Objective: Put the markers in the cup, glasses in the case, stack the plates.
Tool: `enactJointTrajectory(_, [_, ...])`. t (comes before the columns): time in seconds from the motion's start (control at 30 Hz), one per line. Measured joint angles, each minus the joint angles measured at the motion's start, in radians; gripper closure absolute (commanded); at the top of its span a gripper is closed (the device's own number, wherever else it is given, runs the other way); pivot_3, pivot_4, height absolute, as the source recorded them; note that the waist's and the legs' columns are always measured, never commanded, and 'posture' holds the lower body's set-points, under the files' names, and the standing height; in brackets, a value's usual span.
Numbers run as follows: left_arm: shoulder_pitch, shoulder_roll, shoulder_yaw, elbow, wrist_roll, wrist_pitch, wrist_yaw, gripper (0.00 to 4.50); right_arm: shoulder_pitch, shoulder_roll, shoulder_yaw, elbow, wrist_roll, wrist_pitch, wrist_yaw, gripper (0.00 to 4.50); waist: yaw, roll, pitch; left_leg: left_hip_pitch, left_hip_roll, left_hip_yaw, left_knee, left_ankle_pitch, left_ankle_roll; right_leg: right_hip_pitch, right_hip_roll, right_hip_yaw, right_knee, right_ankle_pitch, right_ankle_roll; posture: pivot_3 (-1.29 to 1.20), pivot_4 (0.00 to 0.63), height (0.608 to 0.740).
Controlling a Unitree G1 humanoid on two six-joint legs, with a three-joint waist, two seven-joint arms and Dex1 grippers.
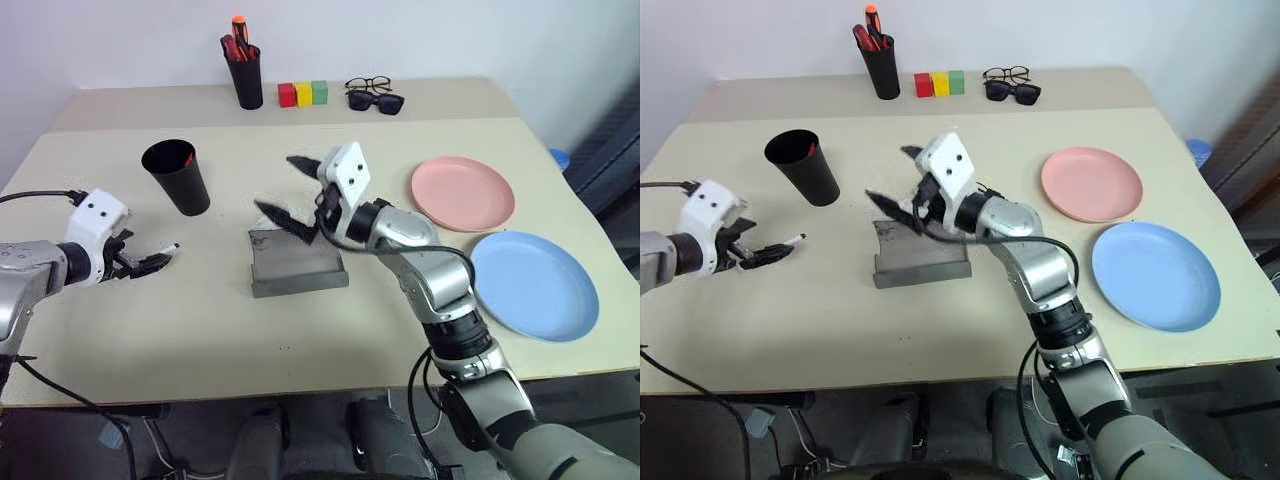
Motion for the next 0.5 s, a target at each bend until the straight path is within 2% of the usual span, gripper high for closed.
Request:
enactJointTrajectory(0.07, [-0.057, -0.017, -0.038, 0.065, 0.026, 0.012, -0.014, 0.02, 0.010, -0.012, 0.000, -0.013, 0.005, 0.010, 0.014, 0.00, 0.002, 0.000, 0.000, 0.000, 0.000, 0.001, 0.000, 0.000, 0.000, 0.000, 0.000, 0.000, 0.000, 0.000, 0.000, 0.00, 0.150, 0.740])
enactJointTrajectory(0.17, [-0.125, -0.044, -0.085, 0.140, 0.060, 0.022, -0.041, 0.70, 0.017, -0.021, 0.000, -0.034, 0.006, 0.017, 0.019, 0.00, 0.001, 0.000, 0.000, 0.000, 0.000, 0.000, 0.001, 0.000, 0.000, 0.000, 0.000, 0.000, 0.001, 0.000, 0.000, 0.00, 0.150, 0.740])
enactJointTrajectory(0.4, [-0.194, -0.088, -0.132, 0.231, 0.109, 0.021, -0.096, 4.15, 0.027, -0.023, 0.013, -0.053, 0.006, 0.029, 0.017, 0.00, 0.001, -0.001, 0.000, 0.000, 0.000, 0.000, 0.001, 0.000, 0.000, 0.000, 0.000, 0.000, 0.001, 0.000, 0.000, 0.00, 0.150, 0.740])
enactJointTrajectory(0.43, [-0.197, -0.091, -0.132, 0.233, 0.113, 0.020, -0.096, 4.45, 0.027, -0.023, 0.014, -0.053, 0.006, 0.030, 0.017, 0.00, 0.001, -0.001, 0.000, 0.000, 0.000, 0.000, 0.001, 0.000, 0.000, 0.000, 0.000, 0.000, 0.001, 0.000, 0.000, 0.00, 0.150, 0.740])
enactJointTrajectory(0.5, [-0.199, -0.093, -0.132, 0.237, 0.122, 0.018, -0.097, 4.45, 0.027, -0.023, 0.016, -0.053, 0.006, 0.032, 0.018, 0.00, 0.002, -0.001, 0.000, 0.000, 0.000, 0.000, 0.001, 0.000, 0.000, 0.000, -0.001, 0.000, 0.001, 0.000, 0.000, 0.00, 0.150, 0.740])
